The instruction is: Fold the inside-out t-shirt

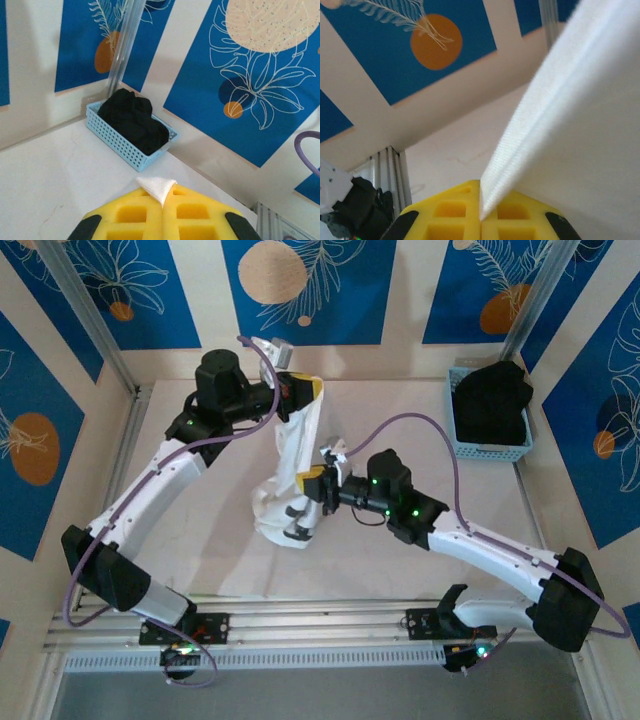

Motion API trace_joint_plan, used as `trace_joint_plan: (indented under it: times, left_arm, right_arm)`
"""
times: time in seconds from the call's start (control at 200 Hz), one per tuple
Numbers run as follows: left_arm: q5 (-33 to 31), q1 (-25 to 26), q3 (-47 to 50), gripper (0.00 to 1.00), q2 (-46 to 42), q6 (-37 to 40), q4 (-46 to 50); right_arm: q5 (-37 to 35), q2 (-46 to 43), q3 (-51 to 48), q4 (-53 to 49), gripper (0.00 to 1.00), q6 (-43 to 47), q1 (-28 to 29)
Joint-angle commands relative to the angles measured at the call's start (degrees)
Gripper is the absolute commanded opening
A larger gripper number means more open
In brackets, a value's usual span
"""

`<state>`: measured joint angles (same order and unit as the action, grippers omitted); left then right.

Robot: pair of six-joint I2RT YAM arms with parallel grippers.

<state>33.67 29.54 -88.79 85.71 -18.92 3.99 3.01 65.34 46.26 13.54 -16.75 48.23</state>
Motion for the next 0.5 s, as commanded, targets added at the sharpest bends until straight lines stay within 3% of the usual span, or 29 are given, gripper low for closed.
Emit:
trace_joint_plan:
  times: [0.0,0.095,0.255,0.375,0.495]
  left_arm:
    - [3.48,1.39,0.07,0.0,0.55,1.19,-5.83]
    - [4.14,3.4,3.05,0.0,0.87,2.52,-6.88]
    - [3.95,6.19,7.43,0.0,1.19,2.56,-9.81]
    - [4.3,8.34,8.28,0.0,2.19,2.55,-10.44]
    - [5.22,9.84,8.29,0.0,3.37,2.61,-10.92]
  right_arm:
    - [1.1,-3.75,-0.76,-8.01,0.21,2.58,0.2]
    - [-4.04,-9.02,-0.79,-14.08,0.37,4.86,-0.31]
    - [-7.73,-16.05,-0.96,-17.47,0.57,2.88,-5.4]
    - [-7.78,-15.38,0.02,-17.52,0.67,0.6,-9.41]
    - [-9.76,-12.27,0.8,-17.01,0.67,-1.52,-12.93]
